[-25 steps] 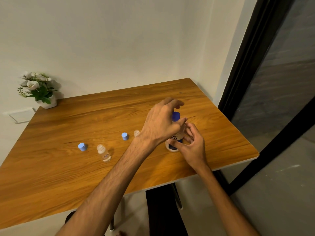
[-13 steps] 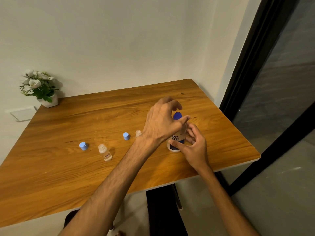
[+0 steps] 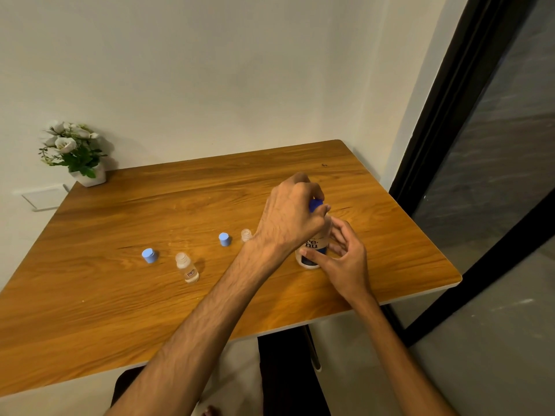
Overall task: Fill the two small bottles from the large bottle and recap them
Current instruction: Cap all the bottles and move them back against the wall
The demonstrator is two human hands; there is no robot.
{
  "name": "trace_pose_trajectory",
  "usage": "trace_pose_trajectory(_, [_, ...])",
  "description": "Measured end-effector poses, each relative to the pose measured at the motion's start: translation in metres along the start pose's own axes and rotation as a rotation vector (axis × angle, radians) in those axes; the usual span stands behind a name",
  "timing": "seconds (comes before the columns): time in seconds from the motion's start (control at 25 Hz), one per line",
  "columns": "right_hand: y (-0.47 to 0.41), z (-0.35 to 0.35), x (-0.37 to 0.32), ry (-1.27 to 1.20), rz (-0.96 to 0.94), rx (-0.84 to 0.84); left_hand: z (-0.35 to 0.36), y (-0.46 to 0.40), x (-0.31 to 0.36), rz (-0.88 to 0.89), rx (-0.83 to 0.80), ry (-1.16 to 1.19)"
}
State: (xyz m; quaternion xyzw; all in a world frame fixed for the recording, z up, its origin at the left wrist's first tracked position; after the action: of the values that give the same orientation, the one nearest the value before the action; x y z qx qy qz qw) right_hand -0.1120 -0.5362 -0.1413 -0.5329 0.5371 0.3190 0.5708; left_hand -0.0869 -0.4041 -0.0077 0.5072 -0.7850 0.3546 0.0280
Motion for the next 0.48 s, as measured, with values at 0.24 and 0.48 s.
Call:
trace_pose_trajectory(0.24, [0.001, 0.001, 0.006, -0.016, 0.033, -0.021, 0.001, 0.004, 0.002, 0.018, 0.019, 0.02])
trace_pose_trajectory(0.48, [0.017, -0.009, -0.001, 0.013, 0.078, 0.057, -0.01, 0.012, -0.004, -0.03, 0.119, 0.007])
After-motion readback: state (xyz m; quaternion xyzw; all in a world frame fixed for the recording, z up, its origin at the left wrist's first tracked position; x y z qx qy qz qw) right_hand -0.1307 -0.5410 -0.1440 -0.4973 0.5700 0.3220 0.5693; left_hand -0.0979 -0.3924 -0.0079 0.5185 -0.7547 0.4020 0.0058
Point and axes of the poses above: each hand's wrist, its own y-axis away from the middle knuckle, its own z-axis out of the palm, x = y × z, the point moved 8 cm from there along -y, towards the middle knuckle, and after that the axes turned 3 degrees about x, right-handed, at the moved point
